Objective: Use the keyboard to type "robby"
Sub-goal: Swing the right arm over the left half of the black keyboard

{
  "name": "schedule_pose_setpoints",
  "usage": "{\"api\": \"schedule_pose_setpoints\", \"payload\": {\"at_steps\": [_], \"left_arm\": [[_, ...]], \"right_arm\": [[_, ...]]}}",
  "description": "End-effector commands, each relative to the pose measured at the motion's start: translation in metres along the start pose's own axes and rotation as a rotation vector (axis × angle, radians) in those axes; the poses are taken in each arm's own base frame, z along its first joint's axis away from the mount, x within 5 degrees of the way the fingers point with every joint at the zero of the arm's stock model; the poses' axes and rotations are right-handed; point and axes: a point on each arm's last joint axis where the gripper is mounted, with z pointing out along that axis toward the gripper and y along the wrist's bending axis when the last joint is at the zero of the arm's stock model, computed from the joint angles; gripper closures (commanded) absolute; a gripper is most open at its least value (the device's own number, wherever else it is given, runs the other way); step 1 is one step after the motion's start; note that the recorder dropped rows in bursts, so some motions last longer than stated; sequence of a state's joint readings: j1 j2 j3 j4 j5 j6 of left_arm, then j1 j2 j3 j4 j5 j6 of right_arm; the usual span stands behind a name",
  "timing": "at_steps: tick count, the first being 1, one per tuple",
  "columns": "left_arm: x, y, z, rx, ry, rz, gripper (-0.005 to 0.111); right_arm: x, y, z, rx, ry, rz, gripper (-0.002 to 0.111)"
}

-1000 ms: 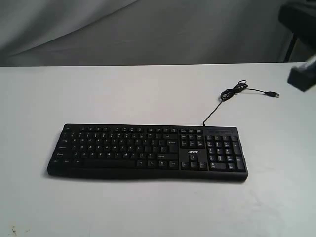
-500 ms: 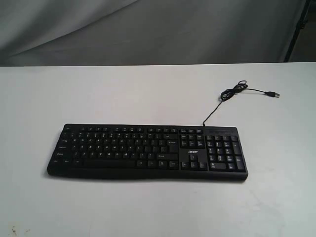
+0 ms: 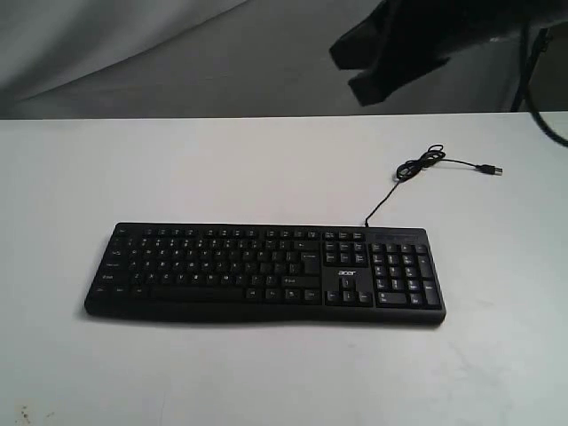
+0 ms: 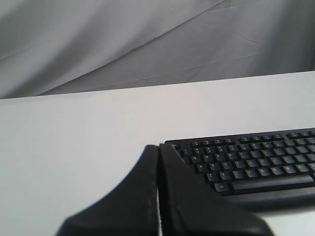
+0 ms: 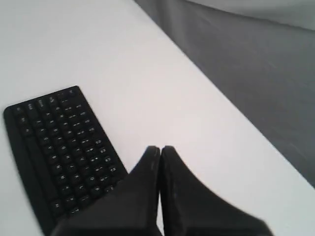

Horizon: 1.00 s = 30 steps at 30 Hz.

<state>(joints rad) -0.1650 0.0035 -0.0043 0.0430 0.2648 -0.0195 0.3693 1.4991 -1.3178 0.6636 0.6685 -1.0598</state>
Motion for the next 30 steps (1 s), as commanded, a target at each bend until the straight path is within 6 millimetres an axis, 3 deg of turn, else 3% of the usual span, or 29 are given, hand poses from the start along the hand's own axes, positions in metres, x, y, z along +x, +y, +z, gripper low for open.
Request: {"api": "schedule_pose_setpoints", "payload": {"at_steps": [1, 9, 14, 22, 30], "left_arm": [[0.001, 0.000, 0.000, 0.005, -0.005, 0.003, 0.107], [0.001, 0.000, 0.000, 0.005, -0.005, 0.003, 0.107], [0.001, 0.000, 0.000, 0.005, -0.005, 0.003, 0.107], [0.001, 0.000, 0.000, 0.005, -0.005, 0.003, 0.107], [0.001, 0.000, 0.000, 0.005, -0.005, 0.003, 0.107]], "right_arm": [[0.006, 0.001, 0.029, -0.106, -0.028, 0.014, 0.108], [0.022, 0.022, 0.077, -0.302, -0.014, -0.053, 0.108], [0.012, 0.056, 0.118, -0.406, 0.003, -0.127, 0.108], [0.009, 0.082, 0.181, -0.455, 0.074, -0.159, 0.108], [0.017, 0.085, 0.233, -0.437, 0.123, -0.142, 0.108]]}}
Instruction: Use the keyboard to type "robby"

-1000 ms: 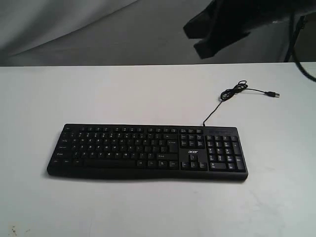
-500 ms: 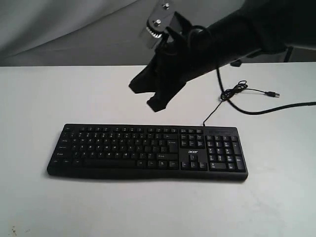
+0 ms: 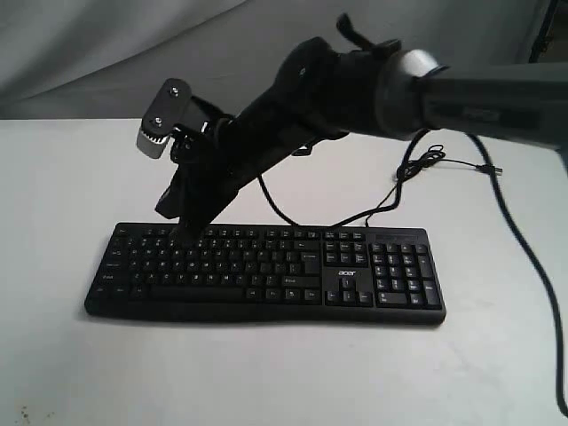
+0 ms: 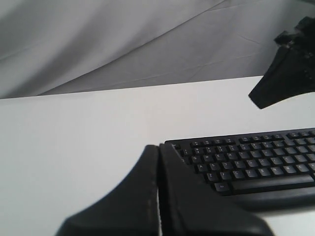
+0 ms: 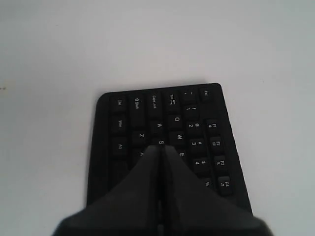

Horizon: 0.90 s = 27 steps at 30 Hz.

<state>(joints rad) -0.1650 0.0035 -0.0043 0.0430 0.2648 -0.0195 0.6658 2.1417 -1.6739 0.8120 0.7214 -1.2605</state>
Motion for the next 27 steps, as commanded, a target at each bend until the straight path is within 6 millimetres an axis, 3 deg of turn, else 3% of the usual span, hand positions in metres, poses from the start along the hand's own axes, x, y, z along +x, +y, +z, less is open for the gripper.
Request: {"api": "schedule_pose_setpoints", "payload": {"at_steps": [1, 11, 17, 27], "left_arm": [[0.001, 0.000, 0.000, 0.005, -0.005, 0.003, 0.107], [0.001, 0.000, 0.000, 0.005, -0.005, 0.003, 0.107], [0.001, 0.000, 0.000, 0.005, -0.005, 0.003, 0.107], [0.001, 0.000, 0.000, 0.005, -0.005, 0.003, 0.107]], "right_arm": [[0.000, -0.012, 0.019, 0.006, 0.001, 0.014, 0.108], [0.020, -0.025, 0.058, -0.010, 0.036, 0.043, 0.108], [0.027, -0.027, 0.064, -0.004, 0.075, 0.069, 0.108], [0.022, -0.016, 0.072, 0.038, 0.128, 0.054, 0.108]]}}
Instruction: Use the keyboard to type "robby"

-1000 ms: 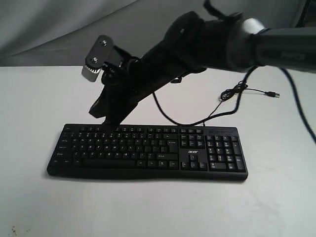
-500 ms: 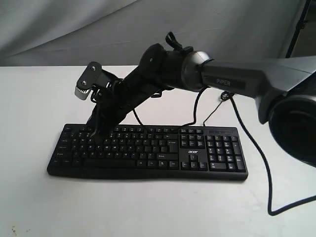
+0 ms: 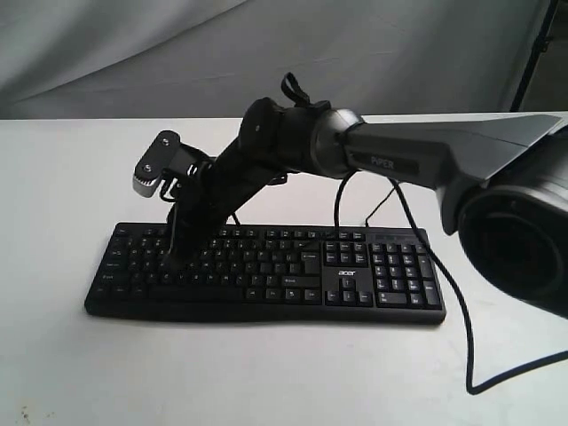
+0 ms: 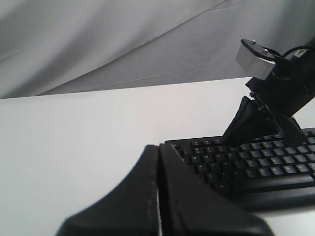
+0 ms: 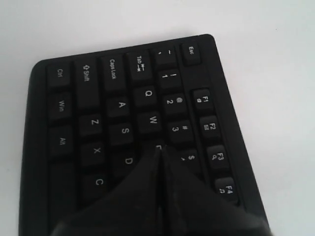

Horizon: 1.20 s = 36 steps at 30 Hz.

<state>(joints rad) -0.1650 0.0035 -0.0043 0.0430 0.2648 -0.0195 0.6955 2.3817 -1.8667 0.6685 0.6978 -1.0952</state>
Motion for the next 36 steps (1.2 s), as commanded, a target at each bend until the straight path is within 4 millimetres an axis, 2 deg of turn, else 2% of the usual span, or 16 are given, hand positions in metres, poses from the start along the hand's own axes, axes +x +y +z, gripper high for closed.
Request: {"api": "schedule_pose_setpoints", "payload": {"at_steps": [1, 25, 31, 36], "left_arm": [[0.001, 0.000, 0.000, 0.005, -0.005, 0.003, 0.107], [0.001, 0.000, 0.000, 0.005, -0.005, 0.003, 0.107], [0.001, 0.000, 0.000, 0.005, -0.005, 0.003, 0.107], [0.001, 0.000, 0.000, 0.005, -0.005, 0.003, 0.107]], "right_arm": [[-0.003, 0.002, 0.000, 0.030, 0.021, 0.003, 0.108], [-0.005, -0.002, 0.000, 0.075, 0.005, 0.018, 0.108], [-0.015, -0.004, -0.008, 0.067, 0.018, 0.020, 0.108], [-0.009, -0.003, -0.003, 0.046, 0.051, 0.027, 0.108]]}}
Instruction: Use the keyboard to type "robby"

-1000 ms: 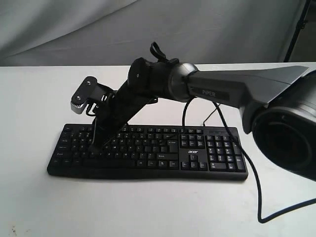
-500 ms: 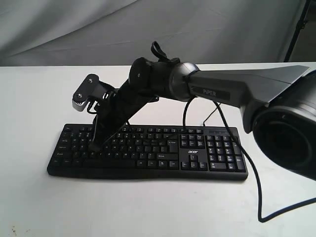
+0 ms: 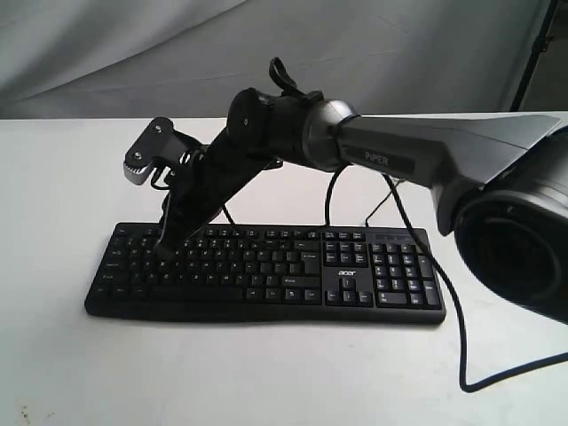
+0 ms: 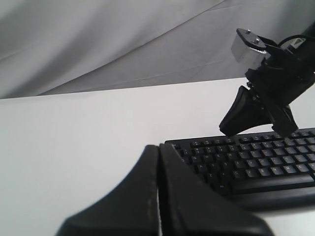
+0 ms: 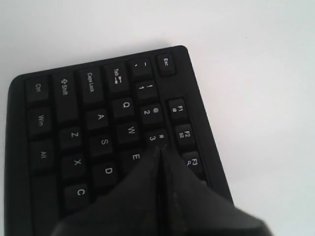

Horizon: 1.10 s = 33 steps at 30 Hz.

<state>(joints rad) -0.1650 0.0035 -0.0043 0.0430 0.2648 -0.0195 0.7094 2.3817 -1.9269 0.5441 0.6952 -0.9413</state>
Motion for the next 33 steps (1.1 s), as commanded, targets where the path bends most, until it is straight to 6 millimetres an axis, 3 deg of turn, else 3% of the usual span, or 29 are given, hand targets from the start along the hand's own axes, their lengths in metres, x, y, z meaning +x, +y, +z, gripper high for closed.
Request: {"api": "schedule_pose_setpoints", "payload": {"at_steps": [1, 4, 33], "left_arm": [[0.0008, -0.0003, 0.0001, 0.005, -0.005, 0.003, 0.107], [0.0008, -0.0003, 0.0001, 0.005, -0.005, 0.003, 0.107], [0.0008, -0.0003, 0.0001, 0.005, -0.005, 0.003, 0.107]], "right_arm": [[0.0058, 0.0005, 0.0057, -0.017, 0.036, 0.003, 0.108], [0.0108, 0.0005, 0.0131, -0.025, 0.045, 0.013, 0.108], [0.0087, 0.0039, 0.0137, -0.046, 0.030, -0.037, 0.108]]}}
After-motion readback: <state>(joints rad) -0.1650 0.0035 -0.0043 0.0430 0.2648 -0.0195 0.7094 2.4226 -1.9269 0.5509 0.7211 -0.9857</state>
